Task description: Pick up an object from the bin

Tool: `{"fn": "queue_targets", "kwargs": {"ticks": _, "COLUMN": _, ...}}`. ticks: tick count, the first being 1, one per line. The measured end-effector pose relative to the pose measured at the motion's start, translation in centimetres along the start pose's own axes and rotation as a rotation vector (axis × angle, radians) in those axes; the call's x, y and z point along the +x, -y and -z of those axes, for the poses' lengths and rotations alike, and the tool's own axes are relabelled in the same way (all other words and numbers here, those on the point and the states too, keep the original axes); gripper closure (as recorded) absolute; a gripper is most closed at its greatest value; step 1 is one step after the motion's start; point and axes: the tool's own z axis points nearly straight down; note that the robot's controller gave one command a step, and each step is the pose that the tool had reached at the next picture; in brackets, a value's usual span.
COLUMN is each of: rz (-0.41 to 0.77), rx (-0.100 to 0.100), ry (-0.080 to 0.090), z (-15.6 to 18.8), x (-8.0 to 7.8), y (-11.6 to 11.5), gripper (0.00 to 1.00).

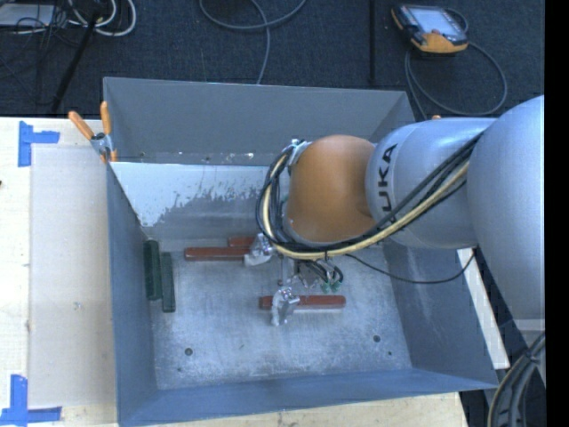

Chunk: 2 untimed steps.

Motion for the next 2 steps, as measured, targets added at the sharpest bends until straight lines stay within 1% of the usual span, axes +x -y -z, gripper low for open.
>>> {"fn": "queue_targets", "kwargs": {"ticks": 1, "rz": -0.070, "rx": 0.000, "ry": -0.004, "z": 1.7, "x": 0.7, "y": 1.3, "gripper": 0.00}}
{"fn": "queue_targets", "kwargs": {"ticks": 2, "rz": 0.124, "rx": 0.000, "ry": 0.008, "z": -0.3, "x": 5.1, "y": 5.8, "gripper": 1.00}}
